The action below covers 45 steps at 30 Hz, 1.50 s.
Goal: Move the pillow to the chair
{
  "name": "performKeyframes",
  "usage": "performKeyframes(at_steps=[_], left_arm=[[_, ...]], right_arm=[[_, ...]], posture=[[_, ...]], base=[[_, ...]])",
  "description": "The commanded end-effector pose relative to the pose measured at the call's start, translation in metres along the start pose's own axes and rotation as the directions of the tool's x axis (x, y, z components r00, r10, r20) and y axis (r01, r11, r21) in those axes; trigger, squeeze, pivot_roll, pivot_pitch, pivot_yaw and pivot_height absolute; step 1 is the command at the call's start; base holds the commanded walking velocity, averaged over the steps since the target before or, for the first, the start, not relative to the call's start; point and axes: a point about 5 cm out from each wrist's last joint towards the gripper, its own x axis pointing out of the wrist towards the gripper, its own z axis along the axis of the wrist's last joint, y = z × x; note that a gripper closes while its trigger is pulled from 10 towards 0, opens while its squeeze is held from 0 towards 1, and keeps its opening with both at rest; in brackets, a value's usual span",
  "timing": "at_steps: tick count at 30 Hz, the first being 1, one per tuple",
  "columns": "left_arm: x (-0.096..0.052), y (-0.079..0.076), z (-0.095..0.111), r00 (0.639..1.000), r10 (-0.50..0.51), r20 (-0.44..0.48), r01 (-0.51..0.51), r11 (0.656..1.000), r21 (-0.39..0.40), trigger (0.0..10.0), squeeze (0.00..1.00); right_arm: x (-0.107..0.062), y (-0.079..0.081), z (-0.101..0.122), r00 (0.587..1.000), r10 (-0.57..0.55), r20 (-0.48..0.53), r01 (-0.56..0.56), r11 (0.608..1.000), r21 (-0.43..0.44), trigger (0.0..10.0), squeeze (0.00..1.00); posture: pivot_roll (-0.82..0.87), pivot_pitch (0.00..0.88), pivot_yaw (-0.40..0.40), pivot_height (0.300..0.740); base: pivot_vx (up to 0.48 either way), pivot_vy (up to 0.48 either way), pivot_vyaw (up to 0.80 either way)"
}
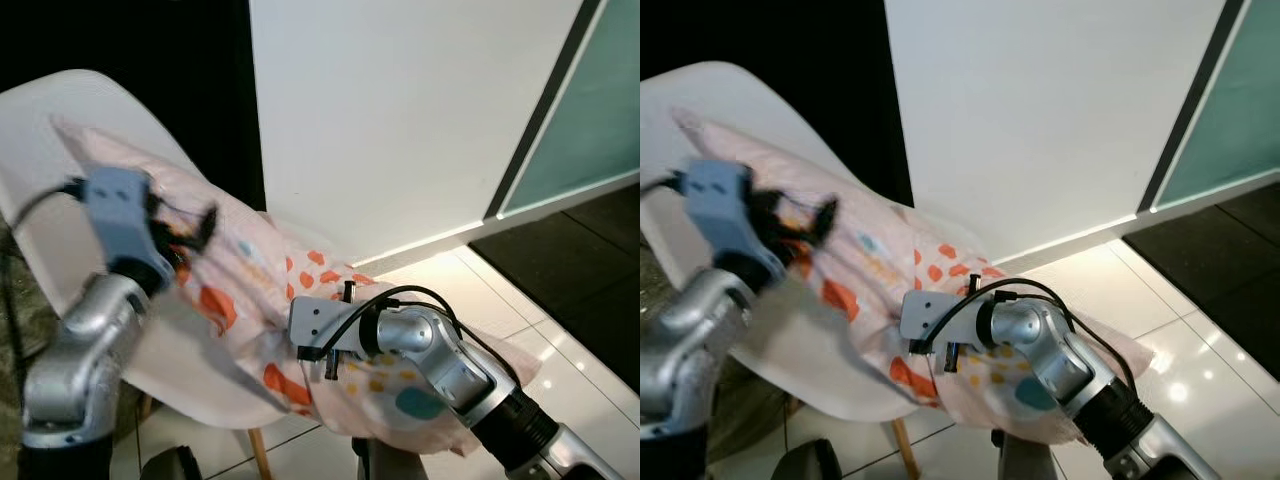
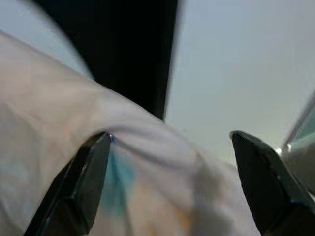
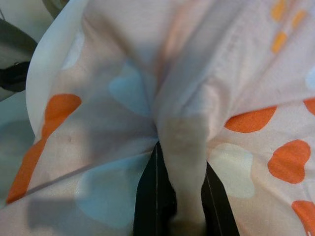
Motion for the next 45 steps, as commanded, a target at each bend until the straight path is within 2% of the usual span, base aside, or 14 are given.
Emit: performKeyframes(at_steps=[1, 5, 7, 10, 13, 16, 22, 25, 31, 34, 36, 38, 41, 45], left_arm=[[0.001, 0.01, 0.001, 0.996, 0.088, -0.012, -0.089, 0.99, -0.113, 10.0, 0.0], [0.004, 0.019, -0.005, 0.986, 0.157, -0.059, -0.167, 0.956, -0.241, 10.0, 0.0], [0.002, 0.026, -0.02, 0.969, 0.197, -0.146, -0.237, 0.907, -0.348, 10.0, 0.0], [0.001, 0.028, -0.028, 0.961, 0.206, -0.187, -0.265, 0.883, -0.387, 10.0, 0.0], [-0.002, 0.029, -0.038, 0.938, 0.226, -0.261, -0.331, 0.803, -0.495, 10.0, 0.0], [-0.005, 0.028, -0.032, 0.931, 0.244, -0.272, -0.359, 0.754, -0.55, 10.0, 0.0], [-0.02, 0.041, -0.013, 0.909, 0.339, -0.244, -0.417, 0.769, -0.485, 10.0, 0.0], [-0.048, 0.064, 0.0, 0.832, 0.509, -0.22, -0.554, 0.749, -0.364, 10.0, 0.0], [-0.07, 0.066, 0.013, 0.788, 0.585, -0.193, -0.615, 0.731, -0.296, 10.0, 0.0], [-0.082, 0.073, 0.004, 0.743, 0.623, -0.244, -0.668, 0.672, -0.32, 10.0, 0.0], [-0.082, 0.073, 0.004, 0.743, 0.623, -0.244, -0.668, 0.672, -0.32, 10.0, 0.0], [-0.087, 0.067, -0.01, 0.721, 0.616, -0.318, -0.691, 0.605, -0.395, 10.0, 0.0], [-0.09, 0.061, -0.017, 0.712, 0.608, -0.351, -0.7, 0.567, -0.435, 10.0, 0.0], [-0.099, 0.06, -0.038, 0.664, 0.604, -0.441, -0.743, 0.461, -0.486, 10.0, 0.0]], right_arm=[[0.003, 0.012, -0.01, 0.997, 0.058, -0.047, -0.057, 0.998, 0.019, 10.0, 0.0], [0.003, 0.012, -0.009, 0.997, 0.062, -0.046, -0.061, 0.998, 0.013, 10.0, 0.0], [0.003, 0.011, -0.009, 0.997, 0.061, -0.045, -0.061, 0.998, 0.008, 10.0, 0.0], [0.003, 0.01, -0.009, 0.997, 0.058, -0.045, -0.058, 0.998, 0.006, 10.0, 0.0], [0.003, 0.008, -0.009, 0.998, 0.043, -0.052, -0.043, 0.999, 0.002, 10.0, 0.0], [0.002, 0.006, -0.009, 0.998, 0.033, -0.057, -0.033, 0.999, 0.0, 10.0, 0.0], [0.002, 0.003, -0.011, 0.998, 0.015, -0.069, -0.015, 1.0, -0.001, 10.0, 0.0], [0.001, 0.001, -0.014, 0.997, 0.003, -0.078, -0.003, 1.0, -0.001, 10.0, 0.0], [0.0, -0.002, -0.016, 0.996, -0.004, -0.09, 0.004, 1.0, -0.011, 10.0, 0.0], [0.001, -0.003, -0.016, 0.996, -0.004, -0.089, 0.003, 1.0, -0.014, 10.0, 0.0], [0.001, -0.003, -0.016, 0.996, -0.004, -0.089, 0.003, 1.0, -0.014, 10.0, 0.0], [0.002, -0.004, -0.015, 0.996, -0.006, -0.089, 0.004, 1.0, -0.019, 10.0, 0.0], [0.001, -0.004, -0.015, 0.996, -0.008, -0.089, 0.006, 1.0, -0.02, 10.0, 0.0], [0.002, -0.005, -0.016, 0.996, -0.012, -0.091, 0.011, 1.0, -0.021, 10.0, 0.0]], posture=[[-0.13, 0.071, -0.018, 0.436], [-0.14, 0.07, -0.017, 0.421], [-0.14, 0.069, -0.017, 0.411], [-0.14, 0.068, -0.017, 0.406], [-0.14, 0.069, -0.015, 0.391], [-0.14, 0.069, -0.014, 0.376], [-0.14, 0.076, -0.011, 0.356], [-0.13, 0.08, -0.013, 0.341], [-0.12, 0.083, -0.018, 0.321], [-0.11, 0.082, -0.021, 0.306], [-0.11, 0.082, -0.021, 0.306], [-0.12, 0.081, -0.019, 0.3], [-0.12, 0.081, -0.016, 0.3], [-0.13, 0.077, -0.018, 0.3]], base=[[0.0, 0.0, 0.0], [0.0, 0.0, 0.0], [0.0, 0.0, 0.0], [0.0, 0.0, 0.0], [0.0, 0.0, 0.0], [0.0, 0.0, 0.0], [0.0, 0.0, 0.0], [0.0, 0.0, 0.0], [0.0, 0.0, 0.0], [0.0, 0.0, 0.0], [0.0, 0.0, 0.0], [0.0, 0.0, 0.0], [0.0, 0.0, 0.0], [0.0, 0.0, 0.0]])
